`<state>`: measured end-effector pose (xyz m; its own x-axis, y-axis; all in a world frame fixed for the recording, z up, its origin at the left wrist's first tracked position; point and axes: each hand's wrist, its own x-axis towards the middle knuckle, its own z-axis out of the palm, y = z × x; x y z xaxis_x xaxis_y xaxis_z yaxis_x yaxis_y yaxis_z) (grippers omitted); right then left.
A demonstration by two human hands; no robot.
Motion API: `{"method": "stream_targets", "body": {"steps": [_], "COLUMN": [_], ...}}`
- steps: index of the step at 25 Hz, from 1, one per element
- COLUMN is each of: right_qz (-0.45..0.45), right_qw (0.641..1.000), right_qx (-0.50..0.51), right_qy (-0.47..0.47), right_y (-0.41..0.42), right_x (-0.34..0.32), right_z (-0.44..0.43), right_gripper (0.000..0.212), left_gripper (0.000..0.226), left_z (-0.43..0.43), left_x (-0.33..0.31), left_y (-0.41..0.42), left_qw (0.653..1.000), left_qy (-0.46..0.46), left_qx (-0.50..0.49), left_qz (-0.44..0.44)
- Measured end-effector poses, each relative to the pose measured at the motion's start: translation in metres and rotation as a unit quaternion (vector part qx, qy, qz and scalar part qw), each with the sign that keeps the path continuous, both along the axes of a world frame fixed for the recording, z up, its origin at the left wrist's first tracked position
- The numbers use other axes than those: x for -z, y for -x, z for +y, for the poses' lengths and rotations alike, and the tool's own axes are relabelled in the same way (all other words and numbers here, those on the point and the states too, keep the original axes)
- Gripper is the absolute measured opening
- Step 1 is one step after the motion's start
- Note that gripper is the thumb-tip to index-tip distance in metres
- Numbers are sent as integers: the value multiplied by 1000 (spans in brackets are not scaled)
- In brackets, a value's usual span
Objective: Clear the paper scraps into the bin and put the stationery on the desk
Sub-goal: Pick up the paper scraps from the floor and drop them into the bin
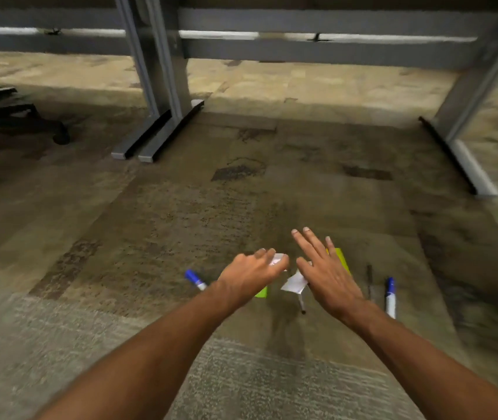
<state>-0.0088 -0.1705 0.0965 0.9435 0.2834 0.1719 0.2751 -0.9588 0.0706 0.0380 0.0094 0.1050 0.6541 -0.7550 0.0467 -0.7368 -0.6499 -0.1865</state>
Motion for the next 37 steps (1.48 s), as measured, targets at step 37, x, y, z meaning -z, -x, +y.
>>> {"method": "stream_targets", "body": {"steps": [37], "right_qz": [-78], "right_qw": [679], "right_qx": [661], "right_qy": [-309], "right_y": [281], "right_x": [-63], "right_z": [-370], "right_gripper": [67], "left_gripper": [59], "left_z": [-499], "left_x": [-58], "left_y": [198], "left_qw": [659], "left_qy": [276], "left_qx": [97], "left_qz": [693]}}
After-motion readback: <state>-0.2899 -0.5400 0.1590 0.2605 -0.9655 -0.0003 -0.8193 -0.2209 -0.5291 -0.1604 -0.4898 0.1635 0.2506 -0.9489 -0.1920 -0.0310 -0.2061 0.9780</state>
